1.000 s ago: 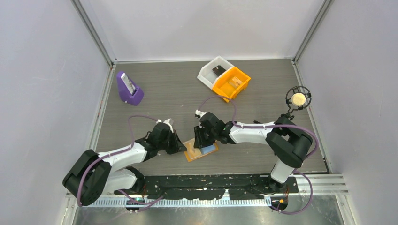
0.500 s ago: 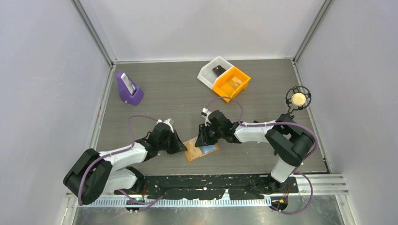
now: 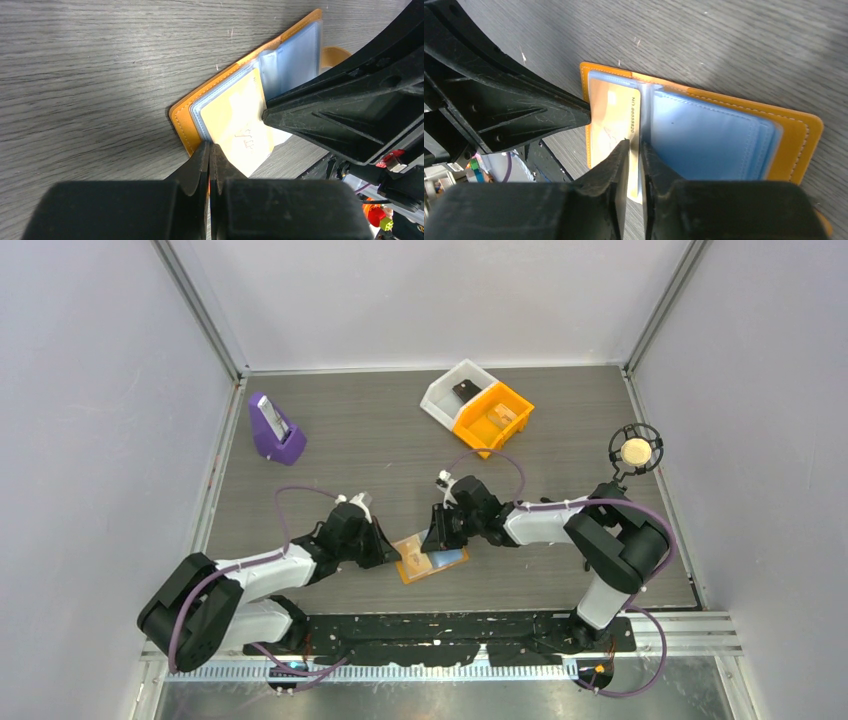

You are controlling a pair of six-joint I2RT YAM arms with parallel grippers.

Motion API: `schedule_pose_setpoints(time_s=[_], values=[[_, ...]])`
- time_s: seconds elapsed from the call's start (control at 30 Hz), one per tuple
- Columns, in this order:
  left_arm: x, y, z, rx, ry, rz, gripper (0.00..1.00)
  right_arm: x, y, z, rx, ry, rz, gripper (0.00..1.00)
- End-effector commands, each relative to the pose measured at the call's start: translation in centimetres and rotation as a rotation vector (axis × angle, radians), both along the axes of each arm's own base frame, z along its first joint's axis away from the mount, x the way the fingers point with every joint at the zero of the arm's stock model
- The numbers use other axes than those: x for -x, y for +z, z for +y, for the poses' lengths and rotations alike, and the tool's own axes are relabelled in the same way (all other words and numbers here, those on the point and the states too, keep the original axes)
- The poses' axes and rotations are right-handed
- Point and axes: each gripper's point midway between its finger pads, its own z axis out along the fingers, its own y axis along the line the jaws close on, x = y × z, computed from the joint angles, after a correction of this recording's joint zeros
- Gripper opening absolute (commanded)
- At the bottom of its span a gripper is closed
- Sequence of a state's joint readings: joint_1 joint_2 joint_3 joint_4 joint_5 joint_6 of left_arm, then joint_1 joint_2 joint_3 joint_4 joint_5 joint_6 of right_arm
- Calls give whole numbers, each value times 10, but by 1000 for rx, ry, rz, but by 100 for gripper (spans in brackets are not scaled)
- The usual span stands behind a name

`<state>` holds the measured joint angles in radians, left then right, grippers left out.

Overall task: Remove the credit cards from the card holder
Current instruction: Remove the credit card from the card holder.

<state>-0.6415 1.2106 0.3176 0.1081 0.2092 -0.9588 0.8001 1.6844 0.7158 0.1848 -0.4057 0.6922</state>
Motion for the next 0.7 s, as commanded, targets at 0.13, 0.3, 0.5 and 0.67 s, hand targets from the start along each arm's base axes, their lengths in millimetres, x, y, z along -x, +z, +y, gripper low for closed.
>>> schedule_pose_setpoints(time_s=[0.13,0.3,0.5,0.67], values=[[17,-33,23,-138,15,68,0,-1,22,7,-119,2,-21,5],[19,-36,25,-157,9,81,0,-4,32,-3,-144,-13,-37,5],[22,-39,30,-181,2,85,0,-3,37,-13,-145,-9,-52,5],[25,-38,35,-200,7,94,0,-3,36,-24,-141,-27,-54,5]])
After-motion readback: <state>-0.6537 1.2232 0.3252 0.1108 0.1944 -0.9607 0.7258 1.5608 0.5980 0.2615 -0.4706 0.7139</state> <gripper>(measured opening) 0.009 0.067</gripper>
